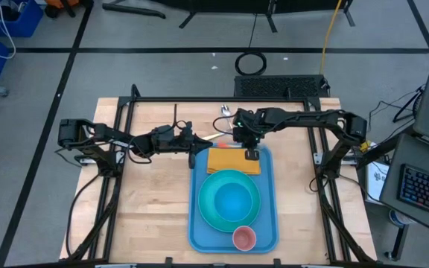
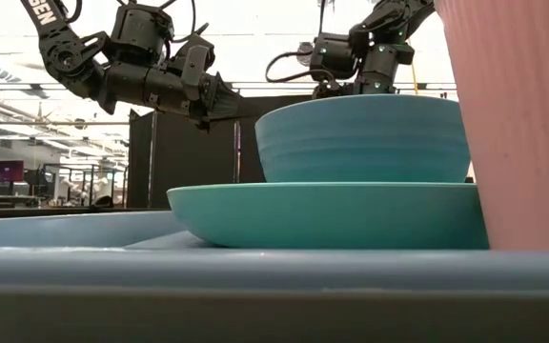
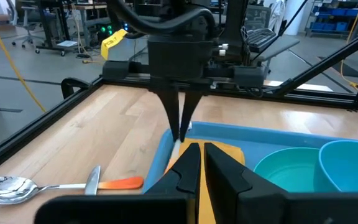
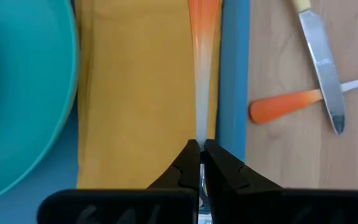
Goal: Set up tray
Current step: Put the orange fork on the yellow napkin on the blue serving tray, then adjust the pink cup on the blue serving tray
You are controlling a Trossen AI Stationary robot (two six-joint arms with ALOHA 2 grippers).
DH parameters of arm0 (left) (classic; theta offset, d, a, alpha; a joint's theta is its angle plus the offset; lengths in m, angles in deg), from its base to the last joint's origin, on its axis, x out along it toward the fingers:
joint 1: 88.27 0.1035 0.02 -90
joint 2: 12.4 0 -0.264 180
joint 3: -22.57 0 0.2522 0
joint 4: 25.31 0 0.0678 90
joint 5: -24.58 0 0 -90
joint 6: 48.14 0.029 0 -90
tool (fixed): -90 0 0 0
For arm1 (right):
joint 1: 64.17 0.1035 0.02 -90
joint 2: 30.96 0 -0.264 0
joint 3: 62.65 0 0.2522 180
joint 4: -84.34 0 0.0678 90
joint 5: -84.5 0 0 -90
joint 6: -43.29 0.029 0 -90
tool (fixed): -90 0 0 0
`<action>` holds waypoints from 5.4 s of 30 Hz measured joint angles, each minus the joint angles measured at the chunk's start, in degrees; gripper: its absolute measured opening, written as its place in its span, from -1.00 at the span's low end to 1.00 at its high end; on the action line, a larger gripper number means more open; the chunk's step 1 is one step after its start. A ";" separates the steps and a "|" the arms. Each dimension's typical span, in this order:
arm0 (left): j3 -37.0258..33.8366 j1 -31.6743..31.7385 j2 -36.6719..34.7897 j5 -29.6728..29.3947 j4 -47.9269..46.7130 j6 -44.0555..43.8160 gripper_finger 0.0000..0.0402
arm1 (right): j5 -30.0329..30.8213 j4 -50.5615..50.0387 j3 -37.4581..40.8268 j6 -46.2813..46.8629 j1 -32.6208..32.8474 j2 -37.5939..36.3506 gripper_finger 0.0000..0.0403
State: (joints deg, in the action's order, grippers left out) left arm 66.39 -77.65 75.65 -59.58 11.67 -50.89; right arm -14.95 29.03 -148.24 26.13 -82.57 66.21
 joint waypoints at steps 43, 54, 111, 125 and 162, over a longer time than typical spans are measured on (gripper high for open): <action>0.02 0.00 0.00 0.09 -0.22 0.02 -0.88 | -1.31 2.07 -3.04 5.77 1.93 8.39 -1.00; 0.02 -0.04 0.00 0.09 -0.28 0.00 -0.91 | -1.34 2.31 -3.02 5.15 2.02 12.86 -1.00; 0.02 -0.04 0.00 0.11 -0.89 -0.55 -0.85 | -2.58 3.95 -2.89 12.97 3.33 8.87 -0.41; 0.02 -0.04 0.00 0.11 -1.16 -0.55 -0.85 | -2.47 -3.23 -2.91 14.35 5.98 -3.85 -0.41; 0.02 -5.18 0.00 -0.04 -1.11 0.02 -0.85 | -2.29 3.37 -2.99 72.22 46.22 -6.56 -0.38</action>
State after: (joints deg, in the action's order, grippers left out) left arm 66.42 -82.84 75.65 -59.62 10.56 -50.87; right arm -17.24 32.39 -151.24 98.35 -36.35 59.65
